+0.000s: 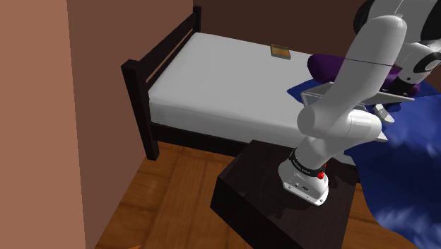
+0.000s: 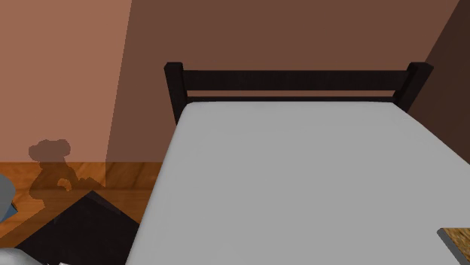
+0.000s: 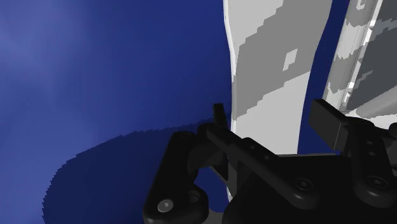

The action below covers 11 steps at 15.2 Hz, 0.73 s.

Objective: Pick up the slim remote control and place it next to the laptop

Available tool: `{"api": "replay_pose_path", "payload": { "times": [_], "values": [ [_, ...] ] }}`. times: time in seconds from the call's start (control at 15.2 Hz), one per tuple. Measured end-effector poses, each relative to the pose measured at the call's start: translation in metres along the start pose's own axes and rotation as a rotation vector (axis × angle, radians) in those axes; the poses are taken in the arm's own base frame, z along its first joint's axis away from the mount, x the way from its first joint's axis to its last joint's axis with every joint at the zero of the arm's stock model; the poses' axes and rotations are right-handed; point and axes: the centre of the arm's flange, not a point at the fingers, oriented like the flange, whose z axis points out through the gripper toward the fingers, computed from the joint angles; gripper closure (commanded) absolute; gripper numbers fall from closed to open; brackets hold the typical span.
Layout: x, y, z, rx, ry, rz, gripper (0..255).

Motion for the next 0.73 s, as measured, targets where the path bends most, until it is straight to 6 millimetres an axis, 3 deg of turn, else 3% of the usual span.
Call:
{"api": "replay_pose_path", "payload": {
  "times": [0.2, 0.59, 0.66, 0.73],
  "values": [
    [0.001, 0.0, 0.015, 0.0, 0.0, 0.0, 255],
    [0.001, 0.001, 0.019, -0.001, 0.0, 0.0, 255],
    [0.001, 0.001, 0.019, -0.001, 0.0, 0.0, 0],
    [0.0, 0.001, 0.019, -0.002, 0.001, 0.001, 0]
  ]
}}
